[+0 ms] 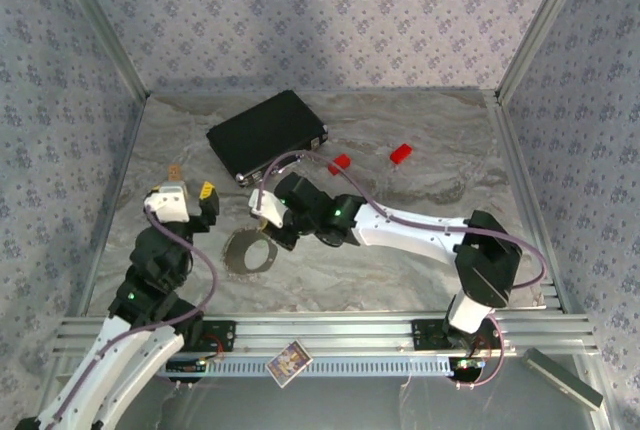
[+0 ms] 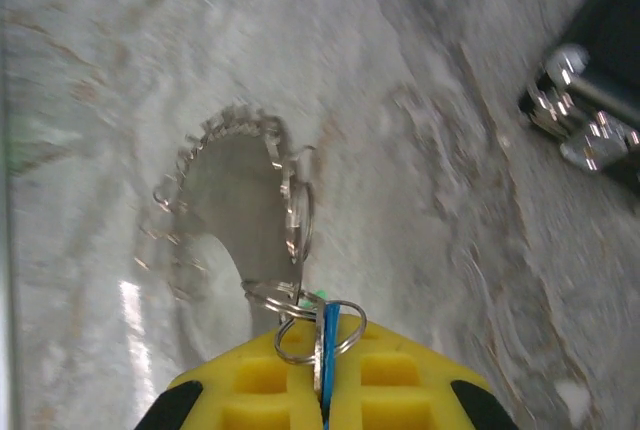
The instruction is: Put the keys on the keyring
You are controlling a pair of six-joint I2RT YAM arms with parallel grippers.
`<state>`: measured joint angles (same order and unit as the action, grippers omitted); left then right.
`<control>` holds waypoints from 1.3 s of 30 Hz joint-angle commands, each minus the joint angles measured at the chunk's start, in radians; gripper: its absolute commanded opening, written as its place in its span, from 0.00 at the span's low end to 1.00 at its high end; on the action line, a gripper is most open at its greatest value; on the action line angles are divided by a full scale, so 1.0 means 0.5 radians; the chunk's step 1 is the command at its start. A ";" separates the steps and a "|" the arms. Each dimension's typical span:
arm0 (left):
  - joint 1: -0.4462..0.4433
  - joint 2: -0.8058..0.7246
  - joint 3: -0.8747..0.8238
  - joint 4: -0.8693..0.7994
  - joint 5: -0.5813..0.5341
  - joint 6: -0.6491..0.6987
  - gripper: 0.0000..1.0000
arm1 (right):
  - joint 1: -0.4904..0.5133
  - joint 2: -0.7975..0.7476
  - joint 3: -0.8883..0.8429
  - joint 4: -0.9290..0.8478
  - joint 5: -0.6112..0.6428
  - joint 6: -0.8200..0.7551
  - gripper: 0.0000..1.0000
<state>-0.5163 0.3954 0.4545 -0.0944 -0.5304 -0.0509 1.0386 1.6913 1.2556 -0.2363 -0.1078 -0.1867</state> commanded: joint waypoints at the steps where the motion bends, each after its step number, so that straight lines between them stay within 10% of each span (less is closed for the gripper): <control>1: 0.014 0.132 -0.030 0.045 0.065 -0.037 0.84 | -0.055 0.057 -0.051 -0.237 0.173 -0.059 0.00; 15: 0.137 0.561 -0.133 0.345 0.070 0.064 0.99 | -0.078 0.235 -0.274 -0.609 0.967 -0.474 0.00; 26: 0.461 0.741 -0.268 0.649 0.165 -0.024 1.00 | -0.189 -0.125 -0.448 -0.623 0.849 -0.358 0.43; 31: 0.599 0.909 -0.372 0.970 0.175 -0.064 1.00 | -0.561 -0.668 -0.778 -0.112 0.459 0.005 0.53; 39: 0.718 1.429 -0.441 1.478 0.297 -0.056 1.00 | -1.344 -1.075 -1.593 1.281 1.200 0.279 0.53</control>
<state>-0.1772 1.0534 0.2493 0.4789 -0.4248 -0.0635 0.4461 1.1755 0.5564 0.0952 0.3759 -0.1131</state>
